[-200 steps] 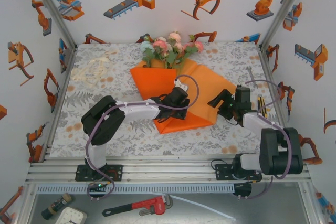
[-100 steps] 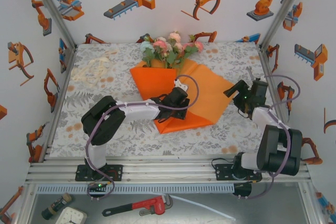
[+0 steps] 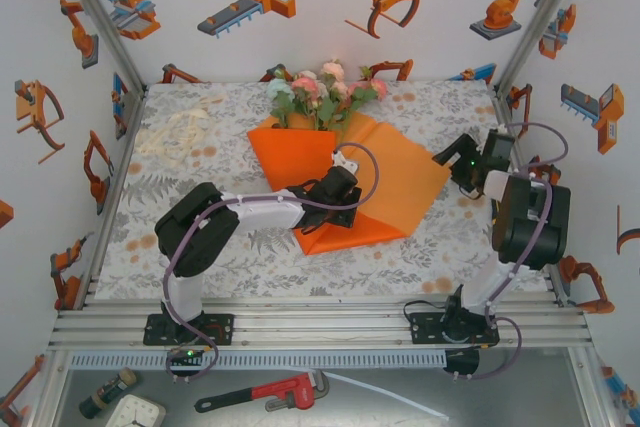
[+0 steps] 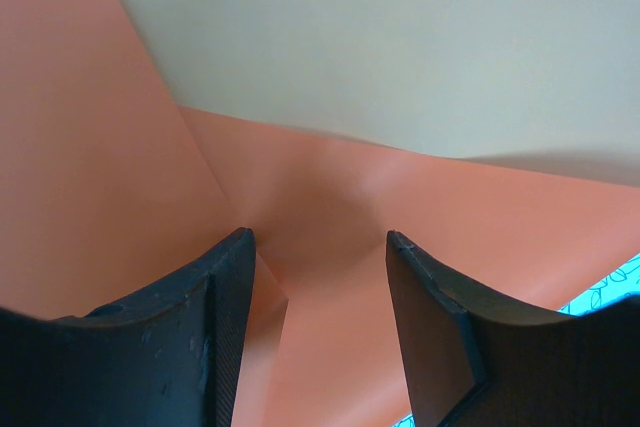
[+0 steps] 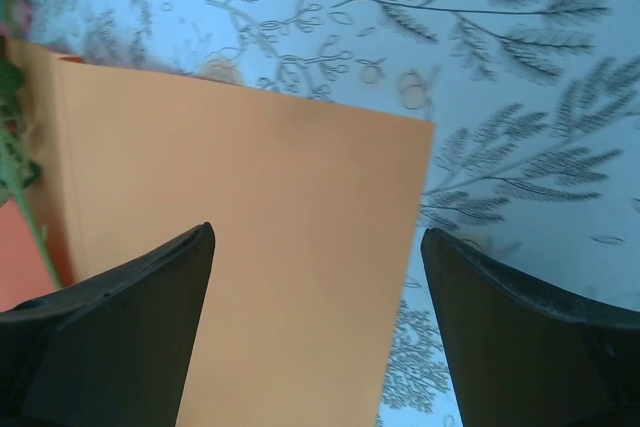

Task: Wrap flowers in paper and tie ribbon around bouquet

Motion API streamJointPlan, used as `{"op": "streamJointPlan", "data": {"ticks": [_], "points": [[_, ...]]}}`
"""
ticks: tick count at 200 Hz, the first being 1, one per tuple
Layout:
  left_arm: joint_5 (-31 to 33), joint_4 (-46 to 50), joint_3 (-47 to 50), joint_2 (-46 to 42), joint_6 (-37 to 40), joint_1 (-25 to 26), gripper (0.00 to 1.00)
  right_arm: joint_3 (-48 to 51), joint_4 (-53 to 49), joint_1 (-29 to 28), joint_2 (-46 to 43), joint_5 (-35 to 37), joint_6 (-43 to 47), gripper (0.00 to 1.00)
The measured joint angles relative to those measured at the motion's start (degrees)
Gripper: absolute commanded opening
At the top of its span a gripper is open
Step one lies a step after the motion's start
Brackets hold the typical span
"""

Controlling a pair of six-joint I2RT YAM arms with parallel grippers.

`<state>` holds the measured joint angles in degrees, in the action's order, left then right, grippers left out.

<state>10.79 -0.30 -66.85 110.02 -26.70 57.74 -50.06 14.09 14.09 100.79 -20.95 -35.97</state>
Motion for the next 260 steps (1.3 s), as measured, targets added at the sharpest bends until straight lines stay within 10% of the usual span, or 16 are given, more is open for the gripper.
{"op": "streamJointPlan", "data": {"ticks": [141,189,260], "points": [[-0.17,-0.59,0.24,0.00,-0.15,-0.02,0.53,26.75,29.27,-3.06,-8.46,-16.96,-21.24,0.78],[-0.15,-0.55,0.24,0.00,-0.15,-0.02,0.53,28.35,29.42,-7.50,-9.22,-15.02,-21.05,0.32],[-0.15,-0.63,0.20,0.09,0.00,-0.02,0.53,29.31,17.66,-15.34,-27.67,-10.60,-19.74,0.14]]}}
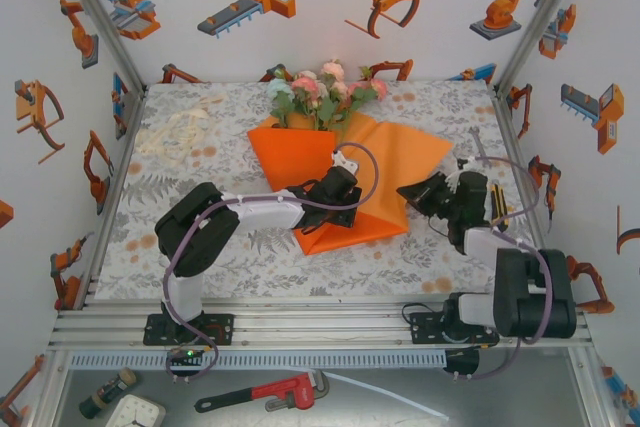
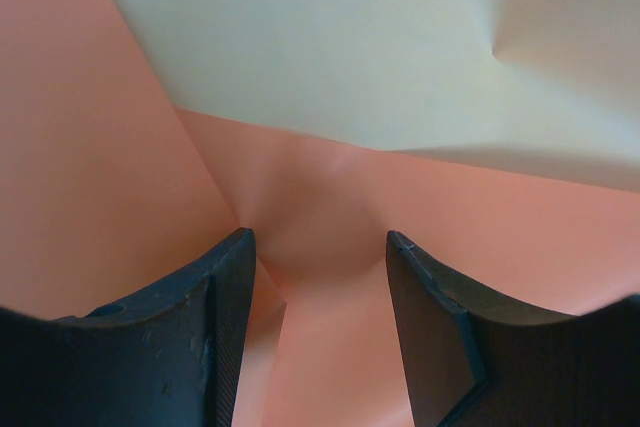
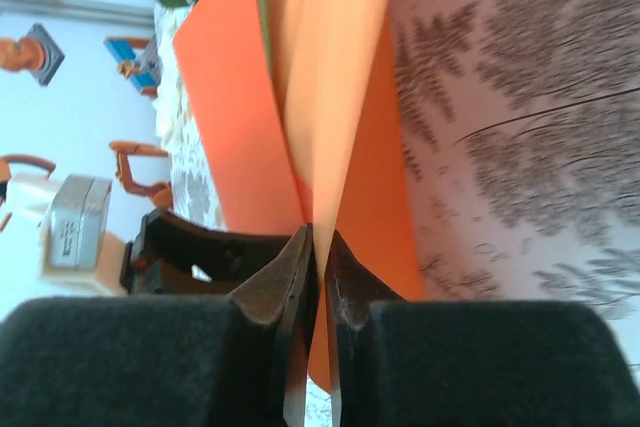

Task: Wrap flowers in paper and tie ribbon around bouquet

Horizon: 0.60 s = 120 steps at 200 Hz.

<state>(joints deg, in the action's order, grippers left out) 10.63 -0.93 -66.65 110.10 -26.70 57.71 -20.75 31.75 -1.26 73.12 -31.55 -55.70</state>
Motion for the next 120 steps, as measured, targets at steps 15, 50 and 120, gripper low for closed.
{"op": "streamJointPlan", "data": {"ticks": [15,50,120], "points": [[-0.20,-0.66,0.22,0.00,0.00,0.00,0.53,-1.29,-2.05,-3.69,-1.11,1.29,-0.35,0.10],[-0.81,-4.63,2.69,-0.76,0.09,0.00,0.53,-4.94,-2.89,-8.41,-0.11,4.74,-5.92,0.01],[-2.84,-12.90,6.91,-1.55,2.19,0.46,0.53,-19.21,-8.94,-10.43,6.21,13.99,-16.87,0.04]]}}
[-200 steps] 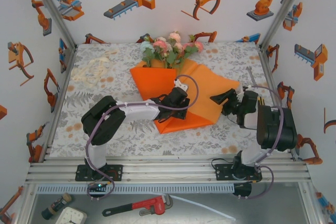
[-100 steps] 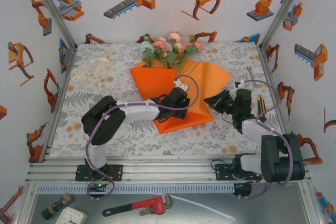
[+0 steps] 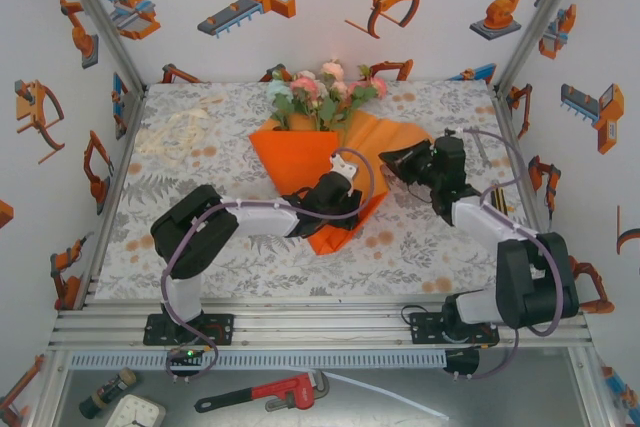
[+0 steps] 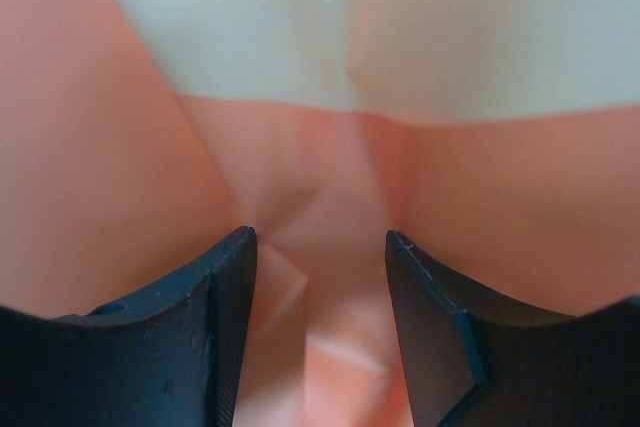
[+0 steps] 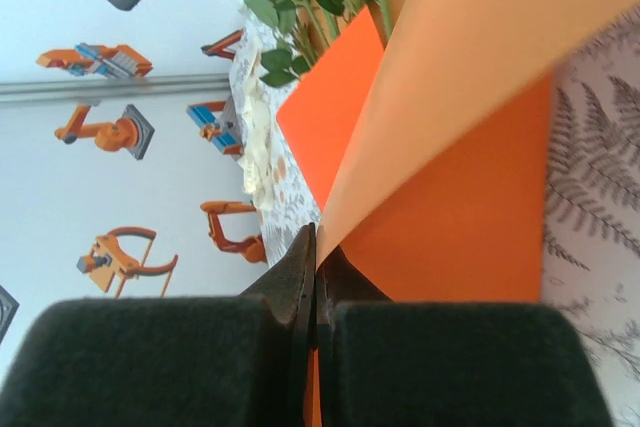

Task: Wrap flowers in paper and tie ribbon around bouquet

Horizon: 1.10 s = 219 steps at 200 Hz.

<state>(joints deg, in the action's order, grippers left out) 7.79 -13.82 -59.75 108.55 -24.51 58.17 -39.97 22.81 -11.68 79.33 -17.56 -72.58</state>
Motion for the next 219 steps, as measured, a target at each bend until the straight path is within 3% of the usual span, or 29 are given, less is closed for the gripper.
{"op": "streamJointPlan", "data": {"ticks": [60,122,168,219], "points": [[-0.98,-2.05,1.81,-0.96,0.04,0.31,0.56,-4.76,-1.29,-3.69,7.61,2.03,1.95,0.11],[-2.56,-1.27,2.14,-5.73,-0.94,-0.22,0.57,-7.10,-2.16,-4.31,10.01,0.61,5.64,0.10],[-2.21,0.04,3.39,-12.44,-1.99,-2.19,0.57,-7.80,-3.13,-4.61,9.86,0.46,8.04,0.10],[-0.02,2.40,12.70,-24.13,-4.61,-5.73,0.55,-7.80,-3.32,-4.94,9.81,0.00,9.70,0.10]]}}
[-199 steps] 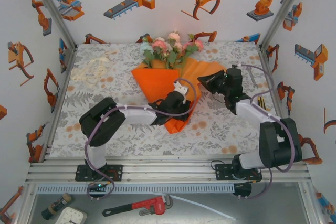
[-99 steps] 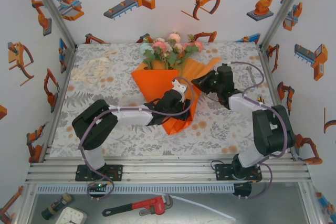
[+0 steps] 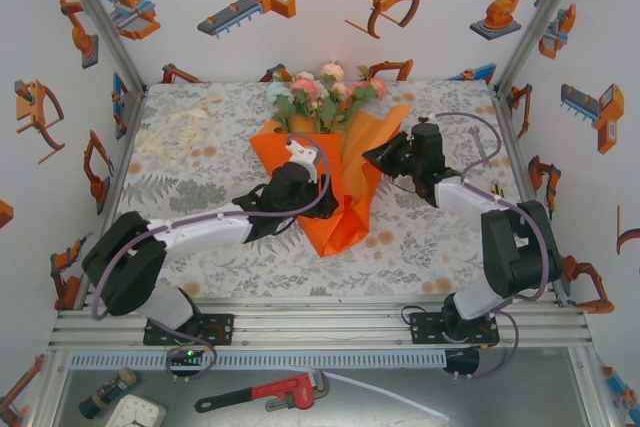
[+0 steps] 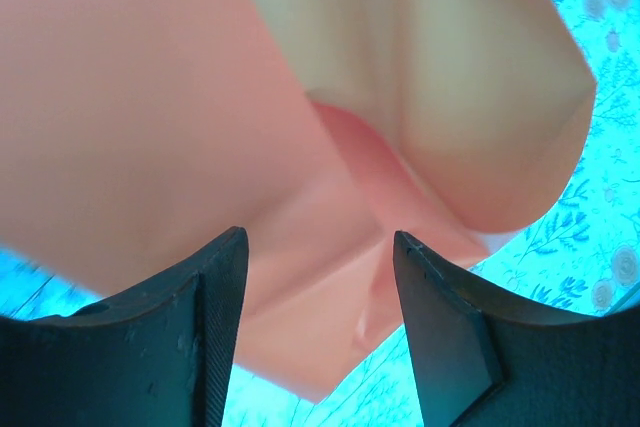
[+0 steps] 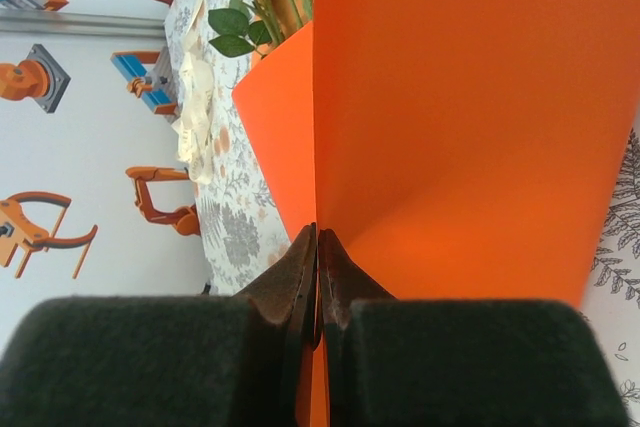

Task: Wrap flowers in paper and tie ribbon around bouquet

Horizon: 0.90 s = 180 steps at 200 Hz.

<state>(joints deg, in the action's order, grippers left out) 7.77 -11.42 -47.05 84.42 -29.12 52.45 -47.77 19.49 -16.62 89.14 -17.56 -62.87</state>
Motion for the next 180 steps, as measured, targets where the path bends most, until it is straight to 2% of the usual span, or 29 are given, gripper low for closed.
{"op": "streamJointPlan", "data": {"ticks": [18,40,100,132,140,162,180], "points": [[1.88,2.91,1.88,-3.72,-1.03,0.00,0.49,-0.37,-0.52,-0.39,-0.02,-0.52,0.50,0.10],[2.29,3.52,3.17,-3.85,-1.97,0.00,0.48,-1.64,-1.75,-1.44,-0.17,-0.94,1.46,0.10],[0.11,0.57,3.65,8.83,-3.80,0.07,0.46,-5.68,-4.55,-6.80,-0.63,-1.95,4.48,0.15],[-0.09,-1.92,3.56,9.42,-4.48,0.13,0.46,-10.64,-5.16,-11.21,2.60,-4.87,7.61,0.18],[-0.04,-2.19,3.56,9.42,-4.61,0.17,0.46,-11.63,-5.16,-12.09,4.00,-5.57,8.28,0.22],[0.39,-2.38,3.56,9.40,-4.79,0.28,0.46,-13.11,-5.55,-13.92,7.93,-7.48,9.60,0.46],[0.98,-2.27,3.61,9.29,-4.87,0.35,0.46,-13.14,-6.86,-14.32,9.62,-8.17,10.62,0.50]]}}
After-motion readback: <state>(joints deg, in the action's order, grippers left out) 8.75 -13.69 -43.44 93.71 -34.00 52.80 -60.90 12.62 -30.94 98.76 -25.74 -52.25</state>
